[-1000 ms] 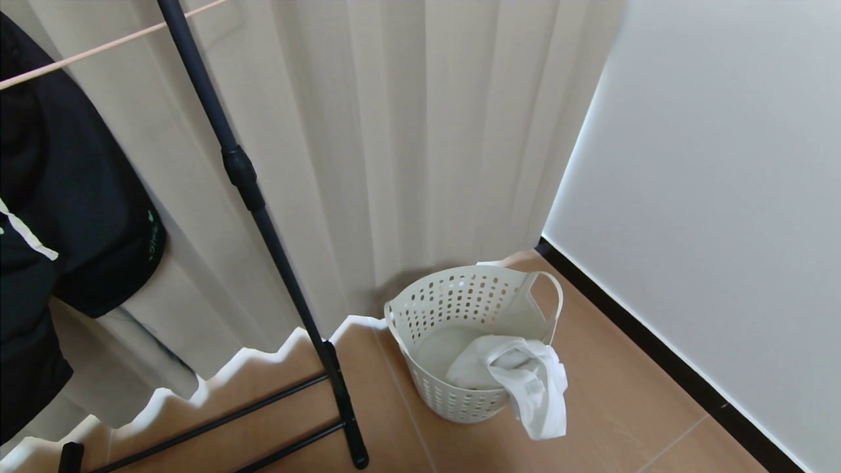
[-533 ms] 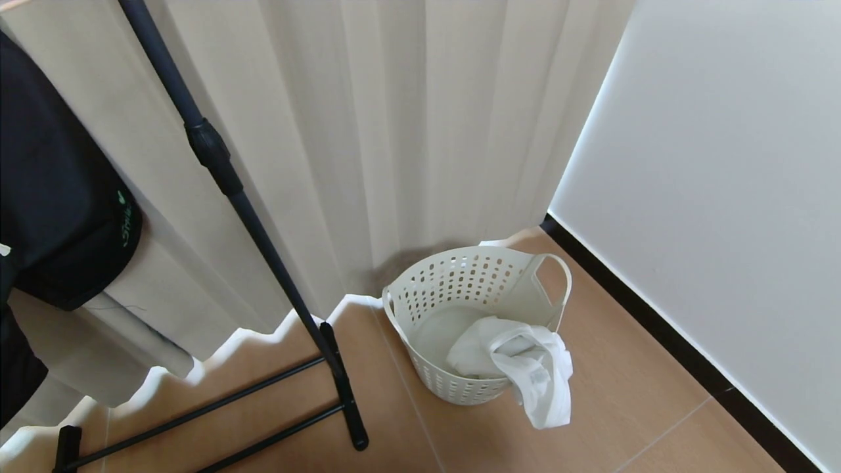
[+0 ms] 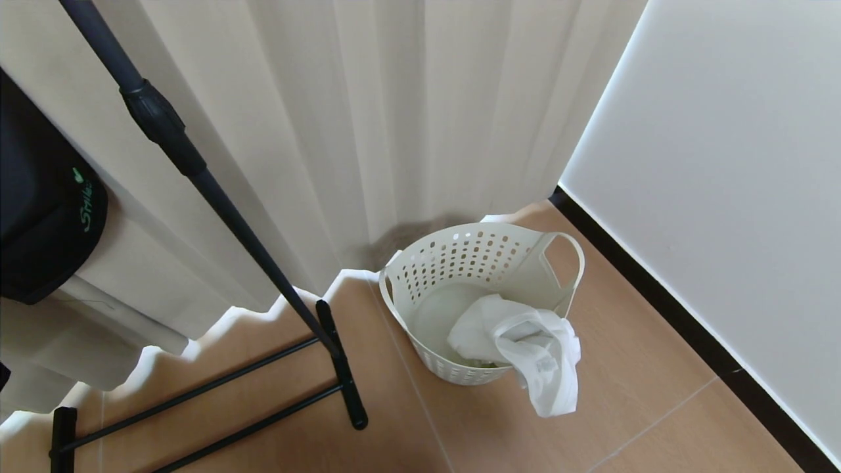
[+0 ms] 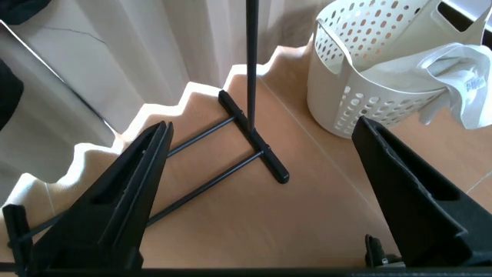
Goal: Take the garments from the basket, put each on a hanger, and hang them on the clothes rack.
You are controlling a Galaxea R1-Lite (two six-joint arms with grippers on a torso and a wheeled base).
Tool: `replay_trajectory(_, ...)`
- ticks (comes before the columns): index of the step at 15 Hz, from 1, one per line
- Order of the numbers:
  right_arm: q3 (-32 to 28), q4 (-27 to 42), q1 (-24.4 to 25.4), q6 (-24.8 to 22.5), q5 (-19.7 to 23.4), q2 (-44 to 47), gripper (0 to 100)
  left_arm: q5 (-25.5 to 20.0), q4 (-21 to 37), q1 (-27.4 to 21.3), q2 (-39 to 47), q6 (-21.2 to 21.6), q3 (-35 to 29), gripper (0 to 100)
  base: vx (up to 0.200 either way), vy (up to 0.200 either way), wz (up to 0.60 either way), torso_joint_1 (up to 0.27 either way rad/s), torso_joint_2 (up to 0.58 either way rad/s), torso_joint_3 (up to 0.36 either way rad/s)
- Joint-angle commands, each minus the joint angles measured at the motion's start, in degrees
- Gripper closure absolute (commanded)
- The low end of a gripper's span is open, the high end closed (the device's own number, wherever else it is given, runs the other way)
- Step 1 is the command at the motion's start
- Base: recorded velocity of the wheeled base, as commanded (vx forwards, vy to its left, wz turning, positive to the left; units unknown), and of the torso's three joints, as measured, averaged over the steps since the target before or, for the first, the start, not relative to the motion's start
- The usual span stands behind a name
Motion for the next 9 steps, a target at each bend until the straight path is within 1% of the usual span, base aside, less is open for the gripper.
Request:
replay_trajectory(1, 0.0, 0.0, 0.0, -0.1, 0.0, 0.1, 0, 0.1, 0.0, 0.0, 0.1, 0.0, 0.0, 0, 0.000, 0.000, 0.00, -0.002, 0.00, -0.198)
replay_trajectory(4, 0.0, 0.0, 0.0, 0.0, 0.0, 0.1, 0, 0.1, 0.0, 0.0, 0.1, 0.0, 0.0, 0, 0.000, 0.000, 0.00, 0.004, 0.01, -0.116)
replay_trajectory(8, 0.0, 0.0, 0.0, 0.0, 0.0, 0.1, 0, 0.1, 0.0, 0.0, 0.1, 0.0, 0.0, 0, 0.000, 0.000, 0.00, 0.000, 0.00, 0.000)
replay_trajectory(9, 0.0, 0.0, 0.0, 0.0, 0.0, 0.1, 0, 0.1, 0.0, 0.0, 0.1, 0.0, 0.0, 0, 0.000, 0.000, 0.00, 0.002, 0.00, -0.100)
